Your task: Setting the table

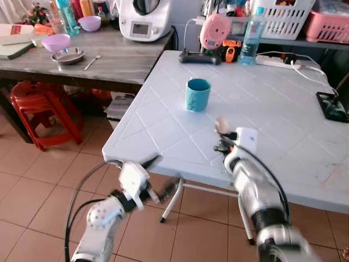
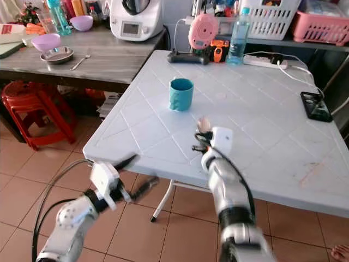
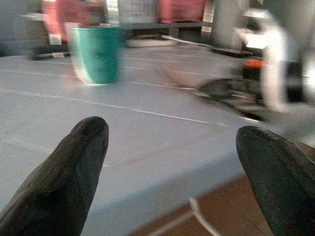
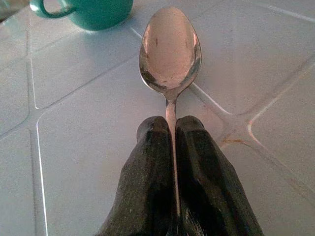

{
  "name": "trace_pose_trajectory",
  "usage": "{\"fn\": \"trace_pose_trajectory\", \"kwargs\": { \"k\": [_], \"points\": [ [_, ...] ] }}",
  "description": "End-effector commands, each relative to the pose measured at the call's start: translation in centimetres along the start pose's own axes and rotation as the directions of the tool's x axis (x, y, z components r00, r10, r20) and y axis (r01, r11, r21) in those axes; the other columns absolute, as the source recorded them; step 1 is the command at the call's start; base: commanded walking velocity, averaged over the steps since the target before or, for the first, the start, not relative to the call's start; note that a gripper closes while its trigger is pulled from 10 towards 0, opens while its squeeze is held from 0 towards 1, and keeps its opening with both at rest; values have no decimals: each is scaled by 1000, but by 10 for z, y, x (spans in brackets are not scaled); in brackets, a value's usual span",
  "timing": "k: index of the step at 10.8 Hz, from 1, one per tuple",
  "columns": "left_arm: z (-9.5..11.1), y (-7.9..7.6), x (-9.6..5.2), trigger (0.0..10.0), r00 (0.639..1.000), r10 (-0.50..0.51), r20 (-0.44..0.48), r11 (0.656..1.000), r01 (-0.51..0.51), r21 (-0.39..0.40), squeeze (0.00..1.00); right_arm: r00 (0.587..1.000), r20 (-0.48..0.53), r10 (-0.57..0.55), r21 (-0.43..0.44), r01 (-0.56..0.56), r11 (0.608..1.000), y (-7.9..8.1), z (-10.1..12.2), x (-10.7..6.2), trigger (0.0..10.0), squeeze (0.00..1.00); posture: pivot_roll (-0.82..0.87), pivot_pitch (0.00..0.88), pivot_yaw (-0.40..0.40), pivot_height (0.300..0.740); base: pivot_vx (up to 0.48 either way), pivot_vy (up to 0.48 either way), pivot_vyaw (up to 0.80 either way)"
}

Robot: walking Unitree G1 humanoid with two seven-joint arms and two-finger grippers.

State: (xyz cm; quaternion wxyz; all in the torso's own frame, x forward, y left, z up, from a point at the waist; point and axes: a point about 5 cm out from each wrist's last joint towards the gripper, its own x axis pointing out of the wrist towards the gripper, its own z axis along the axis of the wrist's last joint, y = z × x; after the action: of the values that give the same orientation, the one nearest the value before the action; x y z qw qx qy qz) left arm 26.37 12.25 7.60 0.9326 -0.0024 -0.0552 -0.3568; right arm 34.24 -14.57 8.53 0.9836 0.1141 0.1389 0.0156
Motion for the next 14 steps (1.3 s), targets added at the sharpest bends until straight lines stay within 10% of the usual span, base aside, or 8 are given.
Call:
{"fn": "trace_pose_trajectory", "kwargs": {
  "k": [1, 3, 5, 14],
  "points": [
    [-1, 12, 0, 10000, 995, 97, -18, 995, -98, -21, 0, 1000, 27, -12, 19, 11, 1000, -1, 5, -3, 0, 0, -83, 36, 31, 740, 0, 0, 0],
    [-1, 33, 7, 10000, 946, 322, -45, 945, -324, -51, 0, 976, 213, -44, -38, 53, 998, -5, 22, -26, 39, 0, -90, 28, 36, 740, 0, 0, 0],
    [0, 40, 11, 10000, 911, 408, -61, 906, -413, -98, 0, 954, 285, -96, -48, 114, 992, -12, 27, -41, 10000, 0, -93, 22, 39, 740, 0, 0, 0],
    [-1, 38, 19, 10000, 916, 397, -48, 913, -400, -81, 0, 916, 371, -150, -84, 194, 977, -32, 22, -85, 10000, 0, -100, 0, 49, 740, 0, 138, -270]
  ]
}}
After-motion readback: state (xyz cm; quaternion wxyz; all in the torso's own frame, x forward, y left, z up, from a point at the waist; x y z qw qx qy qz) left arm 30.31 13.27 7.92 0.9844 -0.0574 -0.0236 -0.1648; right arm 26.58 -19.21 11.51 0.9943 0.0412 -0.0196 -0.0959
